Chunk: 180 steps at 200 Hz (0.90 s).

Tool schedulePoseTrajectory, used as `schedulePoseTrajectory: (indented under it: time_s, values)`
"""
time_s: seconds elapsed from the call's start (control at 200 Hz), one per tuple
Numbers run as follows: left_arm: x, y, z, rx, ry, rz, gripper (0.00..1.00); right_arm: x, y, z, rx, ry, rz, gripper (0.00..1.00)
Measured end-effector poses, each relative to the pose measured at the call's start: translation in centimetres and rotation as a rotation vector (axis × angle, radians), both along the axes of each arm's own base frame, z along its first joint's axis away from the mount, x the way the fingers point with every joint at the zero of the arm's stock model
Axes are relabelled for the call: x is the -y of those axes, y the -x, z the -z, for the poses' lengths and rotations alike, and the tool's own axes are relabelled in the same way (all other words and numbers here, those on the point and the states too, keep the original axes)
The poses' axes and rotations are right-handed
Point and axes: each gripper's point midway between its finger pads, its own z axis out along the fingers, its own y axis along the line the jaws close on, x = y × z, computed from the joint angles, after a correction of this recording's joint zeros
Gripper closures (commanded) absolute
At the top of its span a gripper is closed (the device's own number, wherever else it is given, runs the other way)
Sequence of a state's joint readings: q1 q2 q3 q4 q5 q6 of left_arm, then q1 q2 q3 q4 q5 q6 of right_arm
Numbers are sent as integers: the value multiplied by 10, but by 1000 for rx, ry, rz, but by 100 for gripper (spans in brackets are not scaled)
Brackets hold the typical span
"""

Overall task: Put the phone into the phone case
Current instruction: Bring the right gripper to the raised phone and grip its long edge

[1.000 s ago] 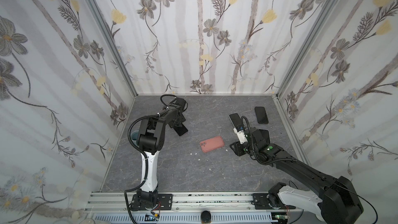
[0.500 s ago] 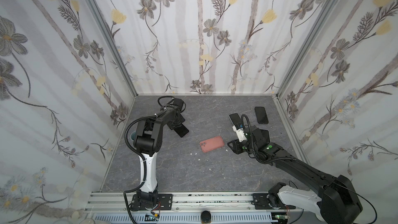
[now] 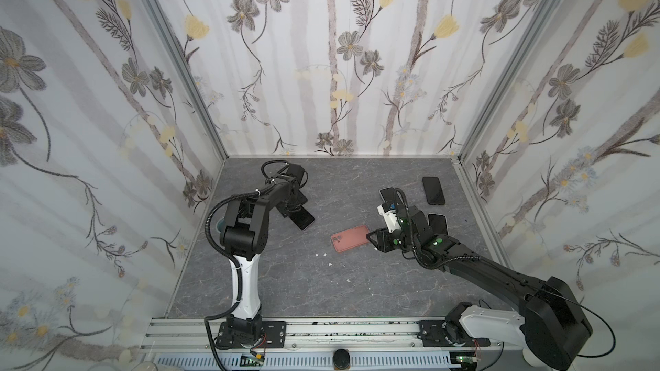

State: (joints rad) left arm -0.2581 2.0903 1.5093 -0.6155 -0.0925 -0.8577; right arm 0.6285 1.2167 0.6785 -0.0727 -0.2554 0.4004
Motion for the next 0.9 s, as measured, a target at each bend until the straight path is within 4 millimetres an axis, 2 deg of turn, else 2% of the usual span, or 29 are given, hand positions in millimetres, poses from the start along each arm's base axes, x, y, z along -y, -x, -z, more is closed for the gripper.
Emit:
schedulePoseTrajectory:
  time_s: [0.28, 0.415, 0.649, 0.899]
  values:
    - [4, 6, 1, 26, 15, -23, 28, -2, 1, 5, -19, 4, -1, 55]
    - [4, 7, 1, 36, 15, -39, 28, -13, 3, 8, -38, -36, 3, 56]
    - [9, 10, 0, 39, 25, -59, 28, -54, -2, 15, -90, -144, -2, 56]
    - [20, 18, -1, 28, 69, -69, 28, -114, -28, 8, -83, -264, -20, 55]
